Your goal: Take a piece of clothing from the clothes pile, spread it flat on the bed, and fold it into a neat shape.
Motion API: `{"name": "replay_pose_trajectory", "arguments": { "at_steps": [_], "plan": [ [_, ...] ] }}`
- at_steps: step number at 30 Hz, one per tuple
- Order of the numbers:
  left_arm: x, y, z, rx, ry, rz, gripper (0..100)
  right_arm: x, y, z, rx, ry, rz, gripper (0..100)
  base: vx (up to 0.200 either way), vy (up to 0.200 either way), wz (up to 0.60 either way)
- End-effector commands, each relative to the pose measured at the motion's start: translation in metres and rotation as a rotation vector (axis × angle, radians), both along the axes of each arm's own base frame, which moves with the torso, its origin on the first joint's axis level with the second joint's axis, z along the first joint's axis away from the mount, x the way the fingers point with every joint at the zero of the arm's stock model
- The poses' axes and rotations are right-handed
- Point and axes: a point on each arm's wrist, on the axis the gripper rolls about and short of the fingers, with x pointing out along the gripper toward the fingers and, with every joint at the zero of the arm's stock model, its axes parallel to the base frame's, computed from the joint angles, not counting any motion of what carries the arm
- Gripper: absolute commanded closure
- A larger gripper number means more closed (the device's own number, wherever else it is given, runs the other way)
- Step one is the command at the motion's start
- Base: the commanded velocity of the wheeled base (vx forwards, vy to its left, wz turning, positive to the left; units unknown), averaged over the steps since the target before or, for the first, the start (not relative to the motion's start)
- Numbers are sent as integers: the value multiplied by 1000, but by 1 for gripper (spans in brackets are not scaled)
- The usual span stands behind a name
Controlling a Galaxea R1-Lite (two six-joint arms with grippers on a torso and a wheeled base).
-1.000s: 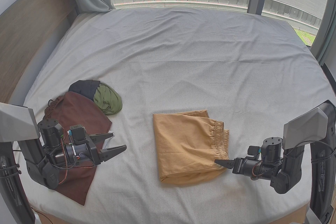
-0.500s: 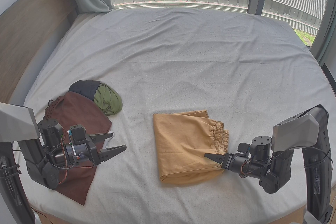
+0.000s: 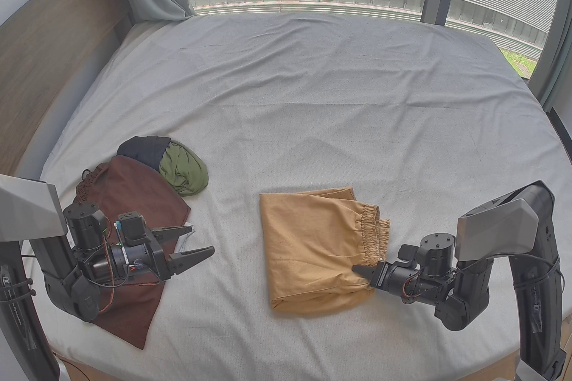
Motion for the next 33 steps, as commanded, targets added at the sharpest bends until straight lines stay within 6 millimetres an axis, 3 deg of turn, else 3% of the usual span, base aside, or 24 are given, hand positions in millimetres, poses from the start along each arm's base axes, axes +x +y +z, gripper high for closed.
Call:
{"name": "replay_pose_trajectory", "arguments": {
  "at_steps": [1,9,19,33],
  "plan": [
    [0,0,0,0,1,1,0,0,0,0,1,-6,1,100,0,0,0],
    [0,1,0,2,0,2,0,-1,3,7,10,-23,10,100,0,0,0],
    [-3,0,-1,14,-15,-24,0,-3,12,55,77,-138,34,100,0,0,0],
    [-5,1,-2,19,-13,-27,0,-9,18,93,140,-230,92,100,0,0,0]
  ]
}}
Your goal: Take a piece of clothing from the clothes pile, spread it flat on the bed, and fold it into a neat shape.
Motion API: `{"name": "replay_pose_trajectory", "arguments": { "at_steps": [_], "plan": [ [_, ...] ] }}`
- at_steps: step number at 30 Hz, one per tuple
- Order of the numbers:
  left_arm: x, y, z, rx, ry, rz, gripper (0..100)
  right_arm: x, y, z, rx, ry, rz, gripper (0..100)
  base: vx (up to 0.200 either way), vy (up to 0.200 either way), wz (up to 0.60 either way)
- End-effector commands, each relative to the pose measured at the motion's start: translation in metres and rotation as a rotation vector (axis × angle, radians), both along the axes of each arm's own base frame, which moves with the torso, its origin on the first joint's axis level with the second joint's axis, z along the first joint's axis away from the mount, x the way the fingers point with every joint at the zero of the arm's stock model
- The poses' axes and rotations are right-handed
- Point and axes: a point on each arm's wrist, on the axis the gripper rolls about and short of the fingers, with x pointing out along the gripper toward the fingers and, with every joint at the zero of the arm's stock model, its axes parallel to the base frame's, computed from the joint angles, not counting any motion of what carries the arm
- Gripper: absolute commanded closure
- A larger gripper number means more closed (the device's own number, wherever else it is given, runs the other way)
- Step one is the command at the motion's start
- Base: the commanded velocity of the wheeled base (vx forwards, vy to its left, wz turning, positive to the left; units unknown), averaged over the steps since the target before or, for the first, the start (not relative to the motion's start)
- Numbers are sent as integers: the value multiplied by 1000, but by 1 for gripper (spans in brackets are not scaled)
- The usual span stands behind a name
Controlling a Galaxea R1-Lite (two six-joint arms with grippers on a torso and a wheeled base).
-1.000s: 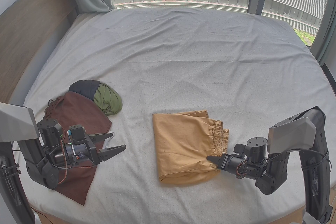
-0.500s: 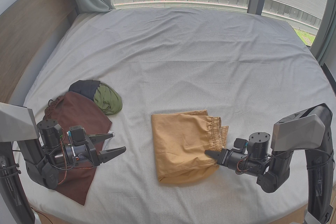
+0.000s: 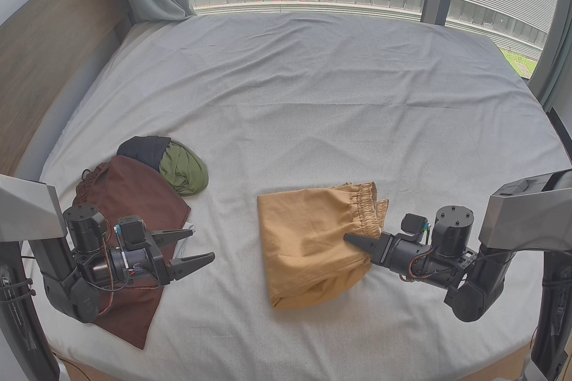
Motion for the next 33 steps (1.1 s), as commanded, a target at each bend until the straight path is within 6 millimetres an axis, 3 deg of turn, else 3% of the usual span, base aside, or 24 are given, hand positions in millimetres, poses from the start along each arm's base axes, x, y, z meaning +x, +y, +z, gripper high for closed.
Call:
{"name": "replay_pose_trajectory", "arguments": {
  "at_steps": [1,14,26,33],
  "plan": [
    [0,0,0,1,-1,0,0,-2,0,23,32,-62,15,100,0,0,0],
    [-2,0,0,9,-7,-4,0,-2,1,62,116,-160,56,100,0,0,0],
    [-2,-1,0,9,-6,-10,0,7,1,74,149,-206,105,100,0,0,0],
    [-3,-2,1,8,-9,-12,0,23,7,91,193,-282,110,100,0,0,0]
  ]
}}
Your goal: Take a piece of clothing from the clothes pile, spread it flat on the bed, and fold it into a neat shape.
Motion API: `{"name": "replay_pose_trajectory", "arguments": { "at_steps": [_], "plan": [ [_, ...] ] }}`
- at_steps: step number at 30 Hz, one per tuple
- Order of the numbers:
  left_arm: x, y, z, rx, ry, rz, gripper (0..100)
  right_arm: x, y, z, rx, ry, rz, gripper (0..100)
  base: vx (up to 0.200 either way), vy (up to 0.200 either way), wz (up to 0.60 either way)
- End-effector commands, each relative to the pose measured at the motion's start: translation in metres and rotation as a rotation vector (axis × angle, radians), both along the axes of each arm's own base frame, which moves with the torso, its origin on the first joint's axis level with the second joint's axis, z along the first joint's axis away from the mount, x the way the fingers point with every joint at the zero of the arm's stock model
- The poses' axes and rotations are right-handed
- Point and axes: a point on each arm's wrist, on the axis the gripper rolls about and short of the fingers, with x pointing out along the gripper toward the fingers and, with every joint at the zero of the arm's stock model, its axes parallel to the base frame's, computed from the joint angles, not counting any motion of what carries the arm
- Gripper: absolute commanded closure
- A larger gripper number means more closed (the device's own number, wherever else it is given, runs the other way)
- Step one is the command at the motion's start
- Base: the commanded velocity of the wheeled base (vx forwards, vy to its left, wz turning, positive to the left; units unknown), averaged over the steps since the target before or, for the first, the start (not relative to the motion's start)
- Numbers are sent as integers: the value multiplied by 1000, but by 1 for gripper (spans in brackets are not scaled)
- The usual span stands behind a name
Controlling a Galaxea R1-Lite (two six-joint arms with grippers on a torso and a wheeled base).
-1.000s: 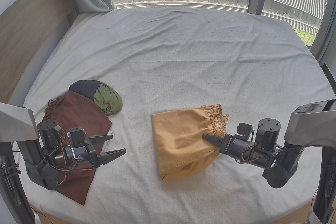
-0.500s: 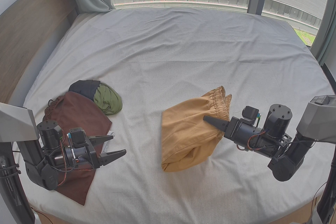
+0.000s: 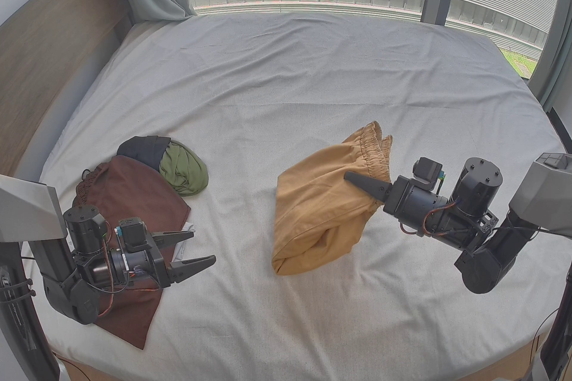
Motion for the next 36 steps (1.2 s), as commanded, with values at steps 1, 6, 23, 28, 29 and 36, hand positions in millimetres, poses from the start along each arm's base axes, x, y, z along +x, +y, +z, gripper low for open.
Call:
{"name": "replay_pose_trajectory", "arguments": {
  "at_steps": [1,6,23,28,29,36],
  "plan": [
    [0,0,1,-1,-4,0,0,10,4,12,36,-42,-2,100,0,0,0],
    [0,-1,1,-1,-4,-2,0,26,9,19,73,-69,-2,100,0,0,0],
    [0,0,1,-1,-2,1,0,87,24,26,98,-61,-33,100,0,0,0],
    [0,1,1,-2,-3,4,0,105,23,24,98,-65,-49,100,0,0,0],
    [0,1,1,-2,-3,4,0,108,24,24,100,-65,-51,100,0,0,0],
    [0,1,2,-2,-5,4,0,135,29,16,113,-63,-59,100,0,0,0]
  ]
}}
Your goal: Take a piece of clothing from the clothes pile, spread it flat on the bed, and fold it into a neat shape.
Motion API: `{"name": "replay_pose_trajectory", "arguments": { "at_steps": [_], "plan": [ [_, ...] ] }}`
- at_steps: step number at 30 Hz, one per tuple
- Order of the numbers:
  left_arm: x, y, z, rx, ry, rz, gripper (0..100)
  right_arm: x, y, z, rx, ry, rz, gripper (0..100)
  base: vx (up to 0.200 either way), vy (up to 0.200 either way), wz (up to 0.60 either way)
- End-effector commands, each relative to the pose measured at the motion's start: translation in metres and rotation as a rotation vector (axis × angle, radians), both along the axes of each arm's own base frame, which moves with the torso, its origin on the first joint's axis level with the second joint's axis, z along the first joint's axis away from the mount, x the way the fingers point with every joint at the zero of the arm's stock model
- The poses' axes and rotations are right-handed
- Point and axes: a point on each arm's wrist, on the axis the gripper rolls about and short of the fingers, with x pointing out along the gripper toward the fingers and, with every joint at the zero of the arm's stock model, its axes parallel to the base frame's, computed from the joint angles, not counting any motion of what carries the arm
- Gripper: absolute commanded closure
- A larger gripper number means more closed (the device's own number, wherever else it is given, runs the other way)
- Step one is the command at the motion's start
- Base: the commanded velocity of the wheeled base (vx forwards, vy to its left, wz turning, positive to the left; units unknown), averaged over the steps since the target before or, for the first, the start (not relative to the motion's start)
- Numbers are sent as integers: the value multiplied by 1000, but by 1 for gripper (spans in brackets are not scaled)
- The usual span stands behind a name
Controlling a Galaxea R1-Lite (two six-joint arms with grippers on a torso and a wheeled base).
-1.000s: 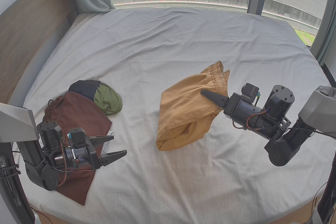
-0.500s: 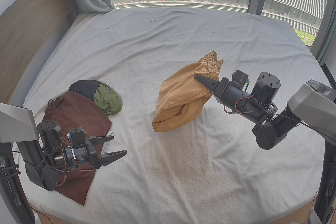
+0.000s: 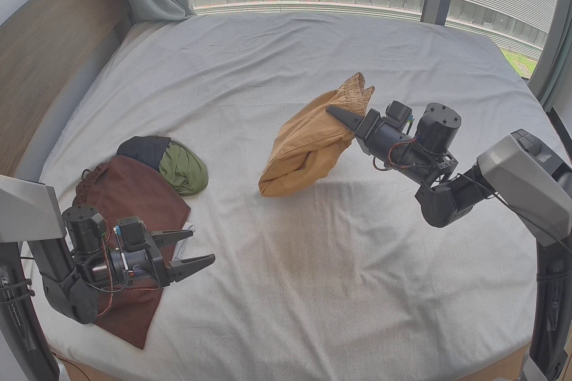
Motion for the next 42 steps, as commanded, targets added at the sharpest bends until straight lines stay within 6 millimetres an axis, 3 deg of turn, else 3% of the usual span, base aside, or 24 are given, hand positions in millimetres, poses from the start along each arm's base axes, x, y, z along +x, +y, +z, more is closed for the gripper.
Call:
{"name": "replay_pose_trajectory", "arguments": {
  "at_steps": [1,11,16,30,33,37,39,41,42],
  "plan": [
    [0,1,0,0,-1,3,0,24,5,-18,-4,20,-6,100,0,0,0],
    [0,1,-1,-1,3,3,0,42,12,-44,-19,67,-5,100,0,0,0],
    [0,1,0,-1,2,3,0,44,14,-46,-17,61,-4,100,0,0,0],
    [0,0,-1,-1,3,2,0,59,21,2,32,-6,5,100,0,0,0],
    [1,0,0,-1,2,2,0,61,24,5,32,-8,8,100,0,0,0],
    [0,0,-1,-1,7,2,0,73,30,-4,29,1,11,100,0,0,0],
    [0,0,-2,-1,9,2,0,80,31,-19,15,37,7,100,0,0,0],
    [0,0,-2,-1,9,2,0,80,31,-19,15,37,7,100,0,0,0],
    [1,1,-1,-2,6,4,0,86,32,-53,-17,118,3,100,0,0,0]
  ]
}}
